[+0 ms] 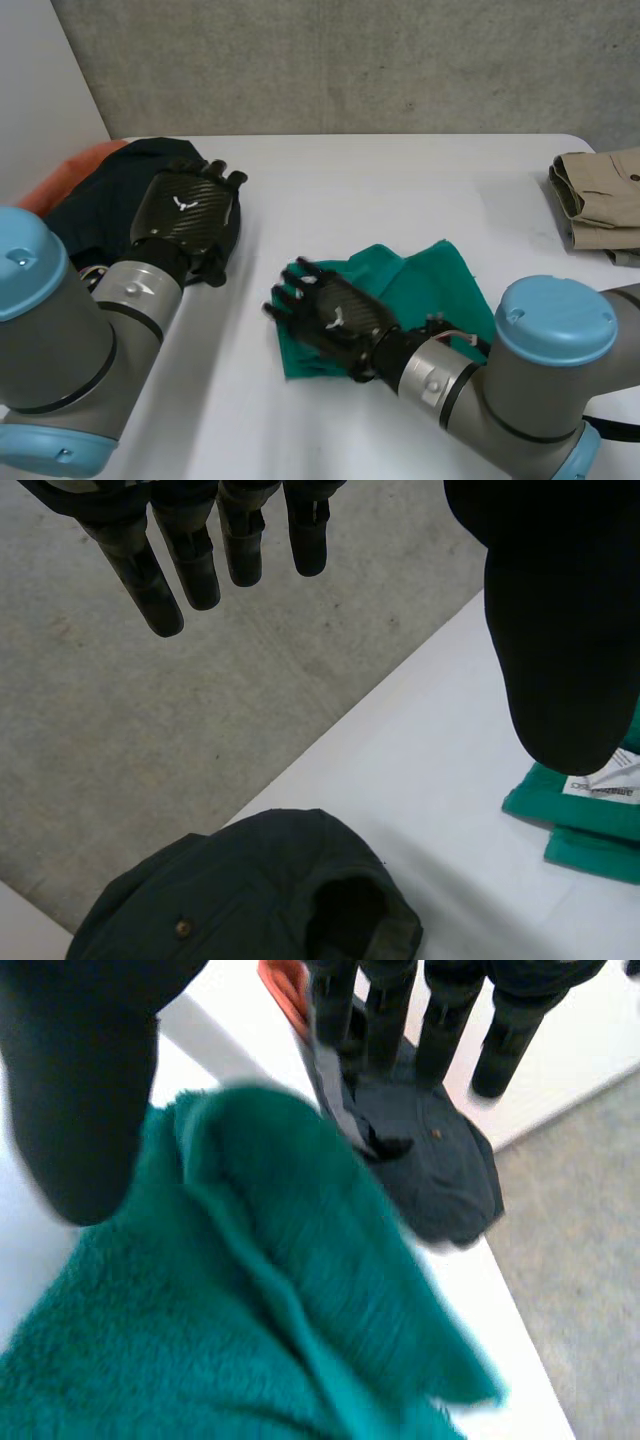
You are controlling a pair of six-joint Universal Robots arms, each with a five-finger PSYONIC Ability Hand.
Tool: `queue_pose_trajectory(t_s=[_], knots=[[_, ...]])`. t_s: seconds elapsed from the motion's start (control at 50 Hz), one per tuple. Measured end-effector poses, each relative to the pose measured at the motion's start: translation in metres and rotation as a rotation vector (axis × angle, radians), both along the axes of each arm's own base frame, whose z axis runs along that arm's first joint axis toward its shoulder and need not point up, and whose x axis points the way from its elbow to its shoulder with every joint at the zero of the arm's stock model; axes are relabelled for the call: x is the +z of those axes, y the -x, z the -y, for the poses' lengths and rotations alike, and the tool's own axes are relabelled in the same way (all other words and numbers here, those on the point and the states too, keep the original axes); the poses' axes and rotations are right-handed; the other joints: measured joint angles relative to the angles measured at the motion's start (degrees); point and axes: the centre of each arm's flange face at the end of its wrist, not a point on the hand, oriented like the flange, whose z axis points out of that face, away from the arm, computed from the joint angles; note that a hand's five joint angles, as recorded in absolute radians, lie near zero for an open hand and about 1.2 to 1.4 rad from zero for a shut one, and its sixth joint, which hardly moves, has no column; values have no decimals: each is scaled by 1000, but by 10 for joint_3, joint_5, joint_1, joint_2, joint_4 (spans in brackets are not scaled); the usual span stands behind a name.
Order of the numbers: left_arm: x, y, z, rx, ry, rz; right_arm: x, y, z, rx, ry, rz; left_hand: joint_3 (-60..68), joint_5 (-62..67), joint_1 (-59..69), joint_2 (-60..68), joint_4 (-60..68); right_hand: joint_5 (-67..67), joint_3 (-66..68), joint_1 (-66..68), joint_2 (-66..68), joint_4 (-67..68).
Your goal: Fold the laundry.
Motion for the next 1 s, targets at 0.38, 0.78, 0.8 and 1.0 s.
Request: queue_pose_trajectory(t_s=[0.38,0.78,0.8,1.0], knots=[[-14,60,-25,-190,-4,11,5,137,79,-649,-330,-81,0,0,0,0,0,-20,-31,-10,-22,-31],[-90,148,-35,-348,-60,72,-12,140,72,-620,-283,-71,0,0,0,0,0,-9,-20,-8,-20,-21],[-93,148,-31,-334,-59,76,-12,139,71,-614,-284,-71,0,0,0,0,0,0,-11,-3,-12,-12],[-111,120,21,-86,-17,210,-13,132,68,-589,-251,-62,0,0,0,0,0,144,133,147,136,133]])
